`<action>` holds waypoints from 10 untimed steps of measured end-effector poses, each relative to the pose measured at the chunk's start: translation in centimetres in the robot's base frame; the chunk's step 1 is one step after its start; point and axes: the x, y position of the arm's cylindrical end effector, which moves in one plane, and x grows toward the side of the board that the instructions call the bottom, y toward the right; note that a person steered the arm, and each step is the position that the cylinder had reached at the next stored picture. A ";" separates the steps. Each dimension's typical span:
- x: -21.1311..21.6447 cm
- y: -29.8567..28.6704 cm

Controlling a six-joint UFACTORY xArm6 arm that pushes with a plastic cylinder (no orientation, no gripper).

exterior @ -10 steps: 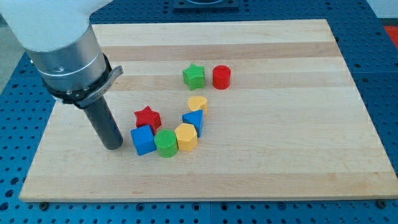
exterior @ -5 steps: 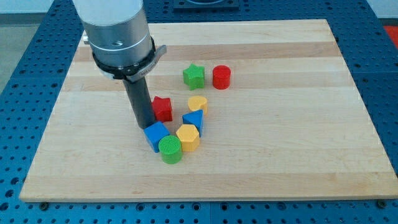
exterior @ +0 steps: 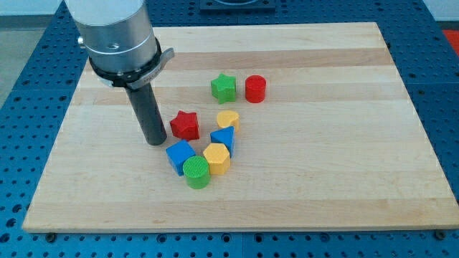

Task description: Separate the red star from the blue cube

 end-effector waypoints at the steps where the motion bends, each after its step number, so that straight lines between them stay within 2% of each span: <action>1: -0.2 0.1; 3: -0.4 0.3; 5: -1.3 3.1; 6: -0.3 4.1; 8: -2.5 6.6; 10: -2.9 7.6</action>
